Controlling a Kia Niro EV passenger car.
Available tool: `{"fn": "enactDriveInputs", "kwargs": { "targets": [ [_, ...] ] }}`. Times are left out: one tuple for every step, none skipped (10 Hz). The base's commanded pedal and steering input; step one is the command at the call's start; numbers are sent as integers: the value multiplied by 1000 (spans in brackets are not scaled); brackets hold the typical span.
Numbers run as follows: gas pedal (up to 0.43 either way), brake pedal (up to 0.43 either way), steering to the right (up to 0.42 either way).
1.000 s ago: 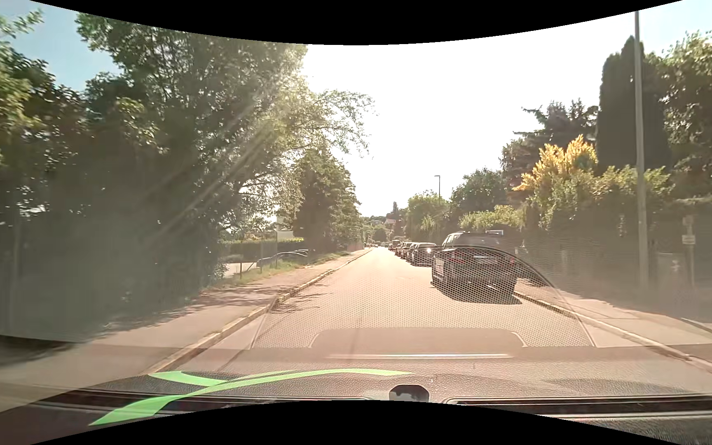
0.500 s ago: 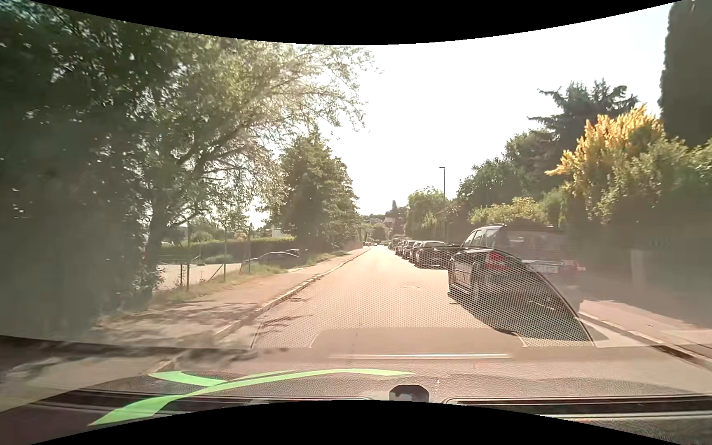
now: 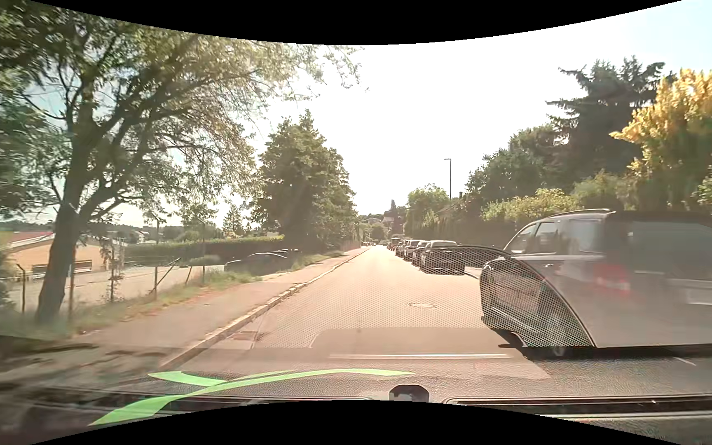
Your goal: Follow the waypoints while adhering to traffic rules and regulations
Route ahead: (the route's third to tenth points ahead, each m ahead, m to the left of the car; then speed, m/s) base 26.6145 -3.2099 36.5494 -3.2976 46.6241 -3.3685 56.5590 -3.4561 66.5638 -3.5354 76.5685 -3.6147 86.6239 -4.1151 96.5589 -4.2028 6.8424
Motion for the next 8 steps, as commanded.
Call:
{"fn": "enactDriveInputs", "kwargs": {
  "targets": [
    [87, 0, 6],
    [87, 0, 6],
    [98, 0, 6],
    [98, 0, 6],
    [110, 0, 5],
    [118, 0, 4],
    [118, 0, 3],
    [138, 0, 2]
  ]
}}
